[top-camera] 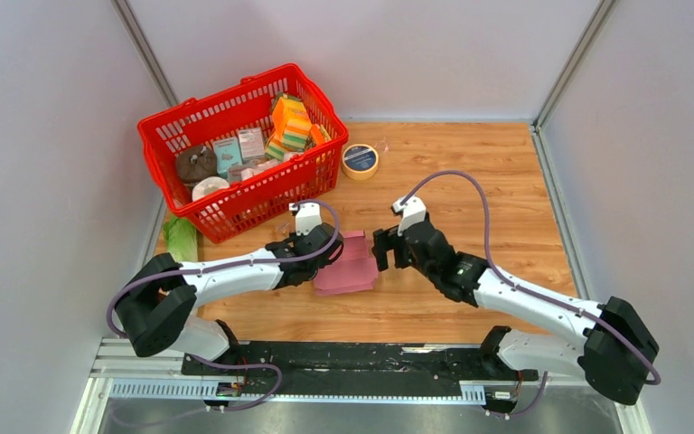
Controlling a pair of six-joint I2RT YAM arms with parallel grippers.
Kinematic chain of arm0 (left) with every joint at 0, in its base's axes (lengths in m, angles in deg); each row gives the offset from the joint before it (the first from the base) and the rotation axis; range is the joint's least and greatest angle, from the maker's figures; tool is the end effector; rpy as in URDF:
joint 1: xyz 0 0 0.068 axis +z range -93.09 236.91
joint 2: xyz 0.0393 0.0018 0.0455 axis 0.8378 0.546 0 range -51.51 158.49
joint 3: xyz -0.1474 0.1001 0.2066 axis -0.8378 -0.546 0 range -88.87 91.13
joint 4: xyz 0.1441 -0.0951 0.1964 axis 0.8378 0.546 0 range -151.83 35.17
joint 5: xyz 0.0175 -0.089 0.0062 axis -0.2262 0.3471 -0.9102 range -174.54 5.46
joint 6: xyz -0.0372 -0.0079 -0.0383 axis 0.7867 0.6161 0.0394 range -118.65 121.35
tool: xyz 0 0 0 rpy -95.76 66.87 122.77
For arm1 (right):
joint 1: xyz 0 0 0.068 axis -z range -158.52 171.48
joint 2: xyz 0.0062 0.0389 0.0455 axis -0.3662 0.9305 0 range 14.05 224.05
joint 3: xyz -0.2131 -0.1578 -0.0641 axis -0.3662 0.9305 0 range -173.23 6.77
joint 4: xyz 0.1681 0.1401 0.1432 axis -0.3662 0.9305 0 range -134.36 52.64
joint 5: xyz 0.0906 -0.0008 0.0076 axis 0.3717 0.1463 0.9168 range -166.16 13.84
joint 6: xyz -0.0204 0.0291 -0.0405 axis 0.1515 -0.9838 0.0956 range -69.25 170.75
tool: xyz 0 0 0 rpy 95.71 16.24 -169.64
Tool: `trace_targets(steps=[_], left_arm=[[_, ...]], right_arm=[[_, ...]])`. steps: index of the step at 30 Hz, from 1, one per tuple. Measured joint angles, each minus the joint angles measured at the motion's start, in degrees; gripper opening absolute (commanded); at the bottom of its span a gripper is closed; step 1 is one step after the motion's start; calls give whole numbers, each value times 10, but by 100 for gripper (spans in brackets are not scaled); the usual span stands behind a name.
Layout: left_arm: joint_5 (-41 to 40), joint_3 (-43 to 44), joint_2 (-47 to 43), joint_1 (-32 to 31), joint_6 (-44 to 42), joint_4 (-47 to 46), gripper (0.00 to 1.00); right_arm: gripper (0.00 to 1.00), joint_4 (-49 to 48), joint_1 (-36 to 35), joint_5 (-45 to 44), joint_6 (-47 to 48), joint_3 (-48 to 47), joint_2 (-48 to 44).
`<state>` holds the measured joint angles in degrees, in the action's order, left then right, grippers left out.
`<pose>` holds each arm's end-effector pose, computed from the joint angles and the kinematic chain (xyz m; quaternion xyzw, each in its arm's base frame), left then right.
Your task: Fold the paper box
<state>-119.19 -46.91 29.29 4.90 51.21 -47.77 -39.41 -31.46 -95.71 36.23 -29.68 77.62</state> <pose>0.1812 -0.1991 0.1847 -0.0778 0.9067 -0.0578 0.4106 0.1536 0.1836 0.2346 -0.2061 0.8413 0.1415 0.4793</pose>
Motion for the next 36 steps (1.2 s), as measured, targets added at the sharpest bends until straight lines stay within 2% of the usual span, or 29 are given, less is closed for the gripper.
trace_targets(steps=[3, 5, 6, 8, 9, 12, 14, 17, 21, 25, 28, 32, 36], left_arm=[[-4, 0, 0, 0, -8, 0, 3], [-4, 0, 0, 0, -19, -1, 13], [-5, -1, 0, 0, -26, -4, 23], [-7, -7, 0, 0, -42, -16, 32], [-8, -14, -1, 0, -52, -26, 41], [-10, -40, -9, 0, -77, -46, 55], [-8, -59, -25, 0, -90, -56, 61], [0, -84, -66, 0, -106, -63, 65], [33, -104, -137, 0, -127, -63, 65], [82, -138, -211, 0, -143, -70, 60], [119, -188, -298, 0, -147, -61, 60], [149, -230, -416, 3, -147, -27, 63], [163, -236, -519, 6, -148, 23, 68]], right_arm=[[93, 23, 56, 57, -28, 1, 0], [93, 30, 71, 86, -40, 1, 0], [93, 32, 76, 99, -43, 1, 1], [93, 34, 88, 135, -52, 0, 6], [93, 36, 96, 152, -56, 0, 11], [93, 45, 111, 188, -64, 0, 31], [93, 54, 116, 205, -68, 0, 42], [94, 60, 116, 232, -71, 0, 53], [95, 69, 116, 263, -71, 0, 57], [100, 80, 113, 293, -57, -3, 59], [100, 108, 82, 272, -21, -27, 61], [100, 141, 31, 241, 37, -112, 89], [98, 169, 29, 249, 104, -248, 176]])
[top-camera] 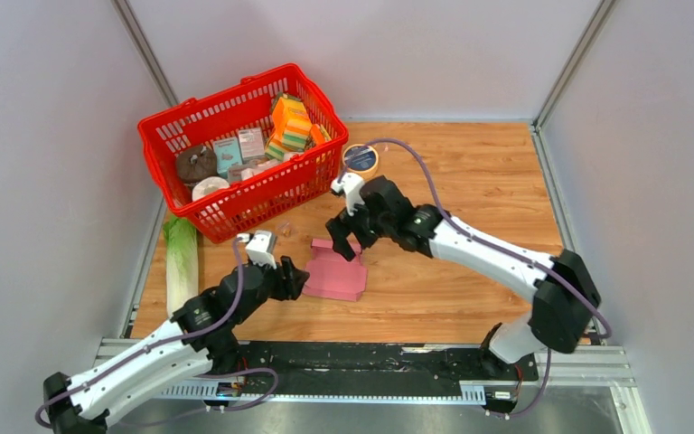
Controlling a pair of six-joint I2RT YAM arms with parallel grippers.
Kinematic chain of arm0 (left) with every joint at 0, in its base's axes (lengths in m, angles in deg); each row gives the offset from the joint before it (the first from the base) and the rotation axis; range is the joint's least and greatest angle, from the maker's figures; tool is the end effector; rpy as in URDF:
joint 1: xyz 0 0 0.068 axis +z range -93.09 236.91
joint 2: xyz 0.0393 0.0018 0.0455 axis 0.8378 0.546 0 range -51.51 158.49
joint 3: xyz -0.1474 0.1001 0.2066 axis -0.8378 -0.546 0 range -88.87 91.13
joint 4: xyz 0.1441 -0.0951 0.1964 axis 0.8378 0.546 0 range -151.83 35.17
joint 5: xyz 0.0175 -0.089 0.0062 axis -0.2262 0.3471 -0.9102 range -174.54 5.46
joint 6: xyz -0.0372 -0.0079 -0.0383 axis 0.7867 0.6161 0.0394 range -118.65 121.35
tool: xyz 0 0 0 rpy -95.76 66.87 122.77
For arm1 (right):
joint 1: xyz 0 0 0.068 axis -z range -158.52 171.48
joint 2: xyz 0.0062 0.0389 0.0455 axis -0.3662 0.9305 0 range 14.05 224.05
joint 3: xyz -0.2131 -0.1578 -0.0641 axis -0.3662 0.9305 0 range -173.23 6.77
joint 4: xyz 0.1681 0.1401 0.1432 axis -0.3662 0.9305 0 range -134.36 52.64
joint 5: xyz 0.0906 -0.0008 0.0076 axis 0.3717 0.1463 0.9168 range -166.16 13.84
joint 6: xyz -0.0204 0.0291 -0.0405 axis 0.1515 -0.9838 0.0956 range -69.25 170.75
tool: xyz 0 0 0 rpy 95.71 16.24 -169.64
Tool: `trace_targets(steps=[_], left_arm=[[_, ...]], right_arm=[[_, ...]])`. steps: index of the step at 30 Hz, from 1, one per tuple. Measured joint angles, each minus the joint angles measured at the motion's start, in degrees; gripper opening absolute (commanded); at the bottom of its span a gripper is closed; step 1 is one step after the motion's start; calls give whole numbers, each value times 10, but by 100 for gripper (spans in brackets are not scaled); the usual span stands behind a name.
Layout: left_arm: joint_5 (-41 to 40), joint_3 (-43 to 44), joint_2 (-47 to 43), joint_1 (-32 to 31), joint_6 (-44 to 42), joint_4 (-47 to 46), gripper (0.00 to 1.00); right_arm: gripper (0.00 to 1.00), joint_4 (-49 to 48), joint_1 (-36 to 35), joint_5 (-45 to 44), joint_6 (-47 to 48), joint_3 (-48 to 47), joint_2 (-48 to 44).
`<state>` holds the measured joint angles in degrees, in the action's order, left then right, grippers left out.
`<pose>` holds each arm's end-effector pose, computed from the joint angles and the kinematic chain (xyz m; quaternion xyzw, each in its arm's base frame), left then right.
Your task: Fold the paper box
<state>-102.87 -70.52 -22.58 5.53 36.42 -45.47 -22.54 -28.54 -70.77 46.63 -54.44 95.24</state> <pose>0.0942 -0.1000 0.2063 0.0369 0.8448 -0.2546 0.4692 0.1979 0.2412 0.2742 -0.3733 0.8322 0.2238 0.3436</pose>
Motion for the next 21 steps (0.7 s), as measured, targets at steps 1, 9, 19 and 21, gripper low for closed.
trace_targets(steps=[1, 9, 19, 21], left_arm=[[0, 0, -27, 0, 0, 15, 69], [0, 15, -188, 1, 0, 125, 70], [1, 58, -210, 1, -12, 170, 70], [2, 58, -209, 1, -12, 171, 70]], right_arm=[[96, 9, 1, 7, 19, -40, 31], [90, 44, 4, 56, 98, -122, 163], [71, 62, 5, 75, 121, -142, 221], [65, 62, 4, 73, 121, -147, 226]])
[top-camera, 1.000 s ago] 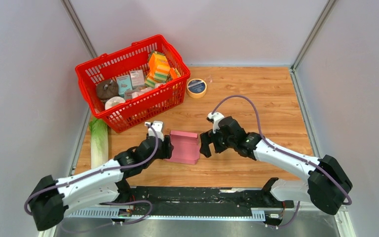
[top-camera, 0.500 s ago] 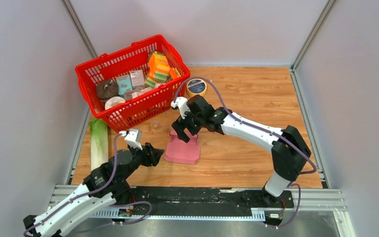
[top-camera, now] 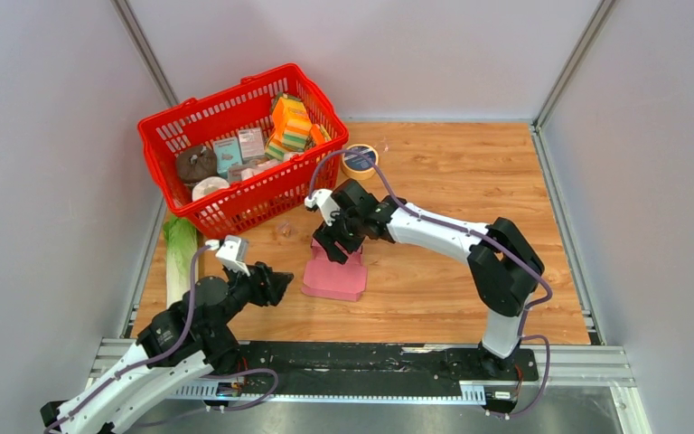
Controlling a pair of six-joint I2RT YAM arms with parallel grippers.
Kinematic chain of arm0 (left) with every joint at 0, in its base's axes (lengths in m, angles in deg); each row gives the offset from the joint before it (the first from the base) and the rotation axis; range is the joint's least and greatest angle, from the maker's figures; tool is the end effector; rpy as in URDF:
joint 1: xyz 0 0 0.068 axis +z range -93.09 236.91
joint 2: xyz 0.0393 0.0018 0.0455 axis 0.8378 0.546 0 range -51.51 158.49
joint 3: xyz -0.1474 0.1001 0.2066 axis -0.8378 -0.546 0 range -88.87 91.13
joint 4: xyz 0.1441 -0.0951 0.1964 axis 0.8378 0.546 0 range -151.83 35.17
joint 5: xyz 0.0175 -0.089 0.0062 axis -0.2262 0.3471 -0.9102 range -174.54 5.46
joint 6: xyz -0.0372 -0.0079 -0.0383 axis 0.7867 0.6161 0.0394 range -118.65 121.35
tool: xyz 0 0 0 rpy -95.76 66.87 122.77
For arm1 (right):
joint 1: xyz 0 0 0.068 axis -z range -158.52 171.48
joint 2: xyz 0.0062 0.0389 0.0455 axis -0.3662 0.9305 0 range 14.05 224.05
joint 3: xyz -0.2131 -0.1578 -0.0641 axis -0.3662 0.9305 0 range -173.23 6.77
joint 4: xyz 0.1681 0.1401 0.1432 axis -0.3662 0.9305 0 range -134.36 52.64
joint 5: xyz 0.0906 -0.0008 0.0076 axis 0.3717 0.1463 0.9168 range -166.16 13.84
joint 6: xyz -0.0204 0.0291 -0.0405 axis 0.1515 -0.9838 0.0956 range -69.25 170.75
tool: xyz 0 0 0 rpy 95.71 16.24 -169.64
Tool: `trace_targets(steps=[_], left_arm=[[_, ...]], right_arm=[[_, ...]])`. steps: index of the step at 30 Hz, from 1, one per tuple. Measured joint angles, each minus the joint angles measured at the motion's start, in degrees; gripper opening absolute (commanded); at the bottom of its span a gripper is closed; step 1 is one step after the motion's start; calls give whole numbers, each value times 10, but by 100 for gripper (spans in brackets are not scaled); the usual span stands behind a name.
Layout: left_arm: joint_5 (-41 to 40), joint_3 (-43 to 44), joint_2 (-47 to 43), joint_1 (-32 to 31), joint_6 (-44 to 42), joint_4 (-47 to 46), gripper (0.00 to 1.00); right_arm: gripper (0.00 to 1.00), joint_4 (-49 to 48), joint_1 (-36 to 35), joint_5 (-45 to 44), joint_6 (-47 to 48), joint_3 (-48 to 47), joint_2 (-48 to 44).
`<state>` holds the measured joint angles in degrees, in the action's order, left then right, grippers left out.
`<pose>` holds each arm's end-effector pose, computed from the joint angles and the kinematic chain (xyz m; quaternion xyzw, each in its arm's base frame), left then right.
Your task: Fold the paper box
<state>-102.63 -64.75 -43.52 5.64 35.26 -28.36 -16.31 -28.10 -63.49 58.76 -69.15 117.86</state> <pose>0.0588 -0.0557 0.2437 0.0280 0.8006 -0.3026 0.5165 0.2460 0.3009 0.2182 -0.4861 0.8172 0.2019 0.2346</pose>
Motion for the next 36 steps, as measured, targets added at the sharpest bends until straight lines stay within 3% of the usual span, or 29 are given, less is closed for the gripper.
trace_targets(steps=[13, 19, 24, 31, 36], left_arm=[[3, 0, 23, 0, -2, -3, 70], [10, 0, 43, 0, -4, -17, 70], [14, 0, 52, 0, -4, -29, 70], [22, 0, 68, 0, -4, -41, 70], [26, 0, 77, 0, -4, -42, 70]], right_arm=[[28, -22, 30, 21, -48, 14, 8], [31, -54, 91, 74, -119, 74, -29], [33, -109, 169, 125, -230, 145, -76], [36, -301, 301, 203, -450, 282, -87], [42, -384, 320, 214, -528, 325, -70]])
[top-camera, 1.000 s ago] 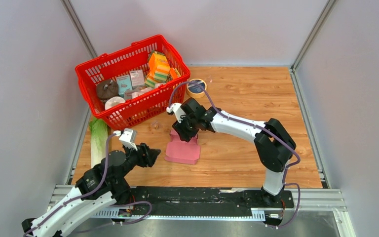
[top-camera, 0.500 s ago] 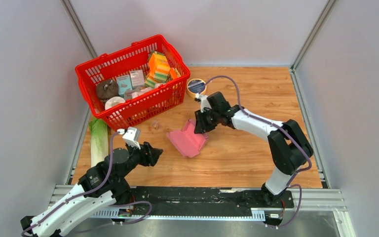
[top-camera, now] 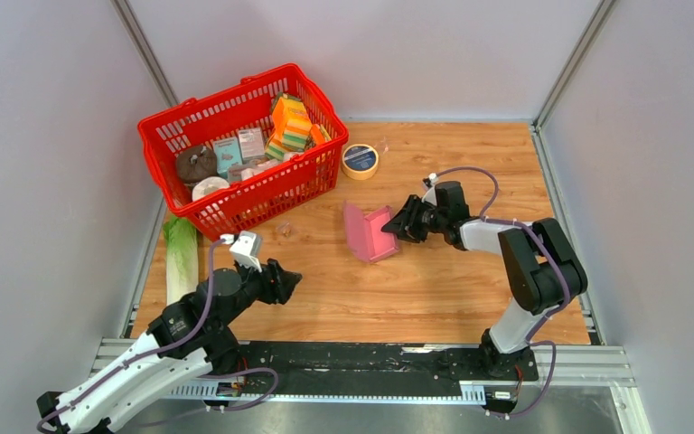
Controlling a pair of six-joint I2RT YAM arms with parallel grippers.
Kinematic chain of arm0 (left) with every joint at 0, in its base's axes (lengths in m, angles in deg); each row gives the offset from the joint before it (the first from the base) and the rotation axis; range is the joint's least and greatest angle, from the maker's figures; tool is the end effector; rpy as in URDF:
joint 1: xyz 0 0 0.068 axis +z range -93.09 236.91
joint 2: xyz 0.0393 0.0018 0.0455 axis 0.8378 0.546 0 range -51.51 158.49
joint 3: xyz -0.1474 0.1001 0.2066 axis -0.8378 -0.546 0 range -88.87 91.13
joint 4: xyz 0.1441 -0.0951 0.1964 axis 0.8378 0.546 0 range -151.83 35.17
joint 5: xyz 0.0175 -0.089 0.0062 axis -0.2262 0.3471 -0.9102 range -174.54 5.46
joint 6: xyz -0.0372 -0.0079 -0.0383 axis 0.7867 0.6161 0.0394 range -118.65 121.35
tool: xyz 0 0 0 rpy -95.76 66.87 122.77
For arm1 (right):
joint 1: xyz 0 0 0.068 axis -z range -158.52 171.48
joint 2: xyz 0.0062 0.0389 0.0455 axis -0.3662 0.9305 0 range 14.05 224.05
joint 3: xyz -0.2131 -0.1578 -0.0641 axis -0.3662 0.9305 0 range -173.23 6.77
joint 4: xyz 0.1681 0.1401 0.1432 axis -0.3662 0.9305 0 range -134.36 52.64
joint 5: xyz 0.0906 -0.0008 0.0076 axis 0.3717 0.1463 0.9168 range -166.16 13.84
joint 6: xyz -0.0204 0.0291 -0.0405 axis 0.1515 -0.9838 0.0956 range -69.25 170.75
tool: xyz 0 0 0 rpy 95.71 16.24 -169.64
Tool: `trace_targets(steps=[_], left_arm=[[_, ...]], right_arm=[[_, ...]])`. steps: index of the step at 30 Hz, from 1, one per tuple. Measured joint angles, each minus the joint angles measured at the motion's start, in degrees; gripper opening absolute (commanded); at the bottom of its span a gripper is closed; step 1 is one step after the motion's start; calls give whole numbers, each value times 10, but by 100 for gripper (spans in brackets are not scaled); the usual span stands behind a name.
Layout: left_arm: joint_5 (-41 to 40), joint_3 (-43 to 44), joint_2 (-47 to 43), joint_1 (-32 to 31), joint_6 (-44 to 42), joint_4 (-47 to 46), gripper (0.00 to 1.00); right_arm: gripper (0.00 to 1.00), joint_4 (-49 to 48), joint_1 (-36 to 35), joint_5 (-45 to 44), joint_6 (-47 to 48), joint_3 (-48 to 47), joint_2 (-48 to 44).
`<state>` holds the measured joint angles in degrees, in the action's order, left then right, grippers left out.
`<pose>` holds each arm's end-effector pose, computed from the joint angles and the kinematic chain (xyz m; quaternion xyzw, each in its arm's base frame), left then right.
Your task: Fold the paper box
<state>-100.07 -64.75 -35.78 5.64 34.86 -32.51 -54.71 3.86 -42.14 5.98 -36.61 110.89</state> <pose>0.0704 -0.0726 0.2414 0.0503 0.8183 -0.2964 0.4899 0.3001 0.1162 0.1438 0.0928 0.8801 0.4267 0.1864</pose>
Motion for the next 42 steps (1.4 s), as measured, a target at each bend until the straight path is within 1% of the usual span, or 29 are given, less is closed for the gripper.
trace_targets(steps=[2, 3, 5, 6, 9, 11, 12, 13, 18, 22, 26, 29, 34, 37, 40, 42], left_arm=[[-2, 0, 2, 0, 0, 1, 70], [-4, 0, 4, 0, 0, 1, 70], [-13, 1, 22, 1, -1, 1, 69], [-17, 4, 38, 4, -1, 3, 69], [-33, 30, 112, 16, -5, 23, 69], [-33, 52, 164, 35, -10, 30, 69], [-32, 64, 186, 49, -13, 31, 69], [-29, 72, 204, 59, -15, 30, 68], [-16, 132, 307, 109, -23, 31, 68], [-40, 184, 392, 117, -33, 32, 58], [-79, 255, 505, 122, -43, 43, 58], [-103, 302, 597, 124, -32, 47, 57], [-151, 356, 732, 125, 19, 47, 56], [-188, 381, 802, 125, 26, 47, 56], [-211, 398, 851, 128, 23, 41, 56], [-217, 401, 866, 131, 19, 37, 56]], right_arm=[[46, -16, 1, -1, -10, 6, 0], [52, -22, 2, -3, -12, 9, 0], [58, -23, 4, -11, -10, 11, -1], [62, -22, 6, -17, -6, 12, -2], [68, 4, 14, -36, 12, 12, -14], [71, 35, 20, -53, 32, 12, -29], [75, 55, 22, -64, 45, 10, -37], [76, 72, 24, -72, 56, 9, -44], [80, 161, 25, -122, 109, -2, -98], [83, 235, 23, -169, 152, -14, -183], [85, 286, 19, -199, 183, -19, -281], [85, 314, 17, -206, 198, -19, -337], [85, 323, 17, -193, 202, -1, -373], [85, 325, 16, -178, 202, 14, -378], [85, 328, 16, -169, 203, 22, -381], [86, 333, 15, -166, 205, 26, -389]])
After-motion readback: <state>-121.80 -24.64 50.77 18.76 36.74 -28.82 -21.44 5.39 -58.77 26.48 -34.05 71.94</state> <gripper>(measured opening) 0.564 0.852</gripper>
